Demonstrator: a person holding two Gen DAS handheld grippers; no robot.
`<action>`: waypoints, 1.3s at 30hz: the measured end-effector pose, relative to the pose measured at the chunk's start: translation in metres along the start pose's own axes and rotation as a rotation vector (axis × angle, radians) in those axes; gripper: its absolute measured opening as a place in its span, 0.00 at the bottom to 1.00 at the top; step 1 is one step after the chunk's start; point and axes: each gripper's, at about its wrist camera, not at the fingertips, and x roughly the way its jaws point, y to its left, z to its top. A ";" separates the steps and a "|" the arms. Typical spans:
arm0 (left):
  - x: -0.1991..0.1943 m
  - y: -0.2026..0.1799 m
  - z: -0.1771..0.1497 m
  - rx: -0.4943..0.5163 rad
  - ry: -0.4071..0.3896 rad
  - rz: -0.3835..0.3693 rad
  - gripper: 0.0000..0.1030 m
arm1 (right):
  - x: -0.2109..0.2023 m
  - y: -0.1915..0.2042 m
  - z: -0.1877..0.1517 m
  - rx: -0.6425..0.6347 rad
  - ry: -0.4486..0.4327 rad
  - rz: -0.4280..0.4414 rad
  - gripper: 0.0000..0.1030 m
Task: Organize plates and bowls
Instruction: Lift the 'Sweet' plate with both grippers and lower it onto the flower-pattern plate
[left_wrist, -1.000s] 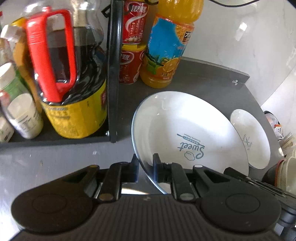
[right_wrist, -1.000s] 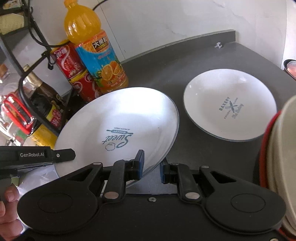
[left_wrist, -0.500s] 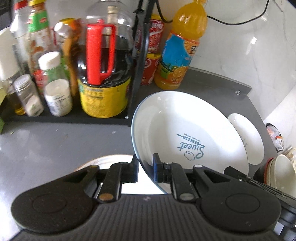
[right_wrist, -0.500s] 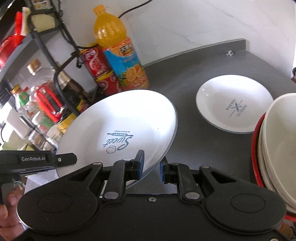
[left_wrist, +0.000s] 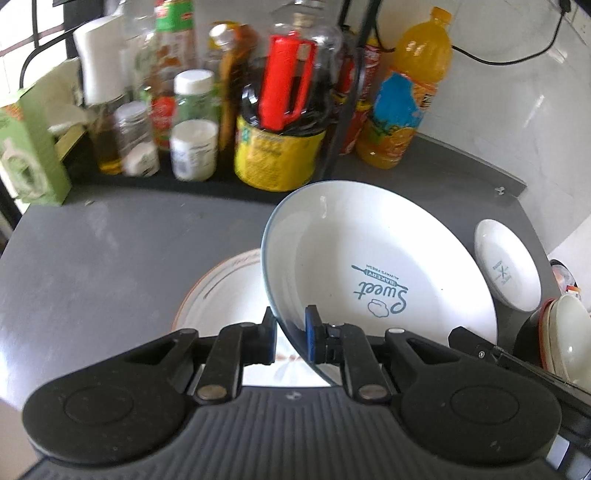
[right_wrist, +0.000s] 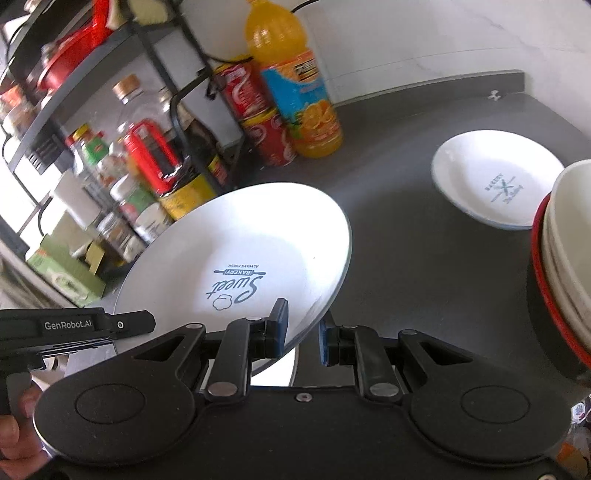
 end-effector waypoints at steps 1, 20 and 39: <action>-0.003 0.002 -0.004 -0.006 0.001 0.005 0.13 | 0.000 0.003 -0.004 -0.006 0.003 0.004 0.16; -0.020 0.027 -0.052 -0.088 0.064 0.050 0.14 | -0.009 0.020 -0.042 -0.066 0.075 0.016 0.16; -0.004 0.034 -0.050 -0.081 0.116 0.061 0.16 | 0.005 0.034 -0.046 -0.127 0.125 -0.040 0.16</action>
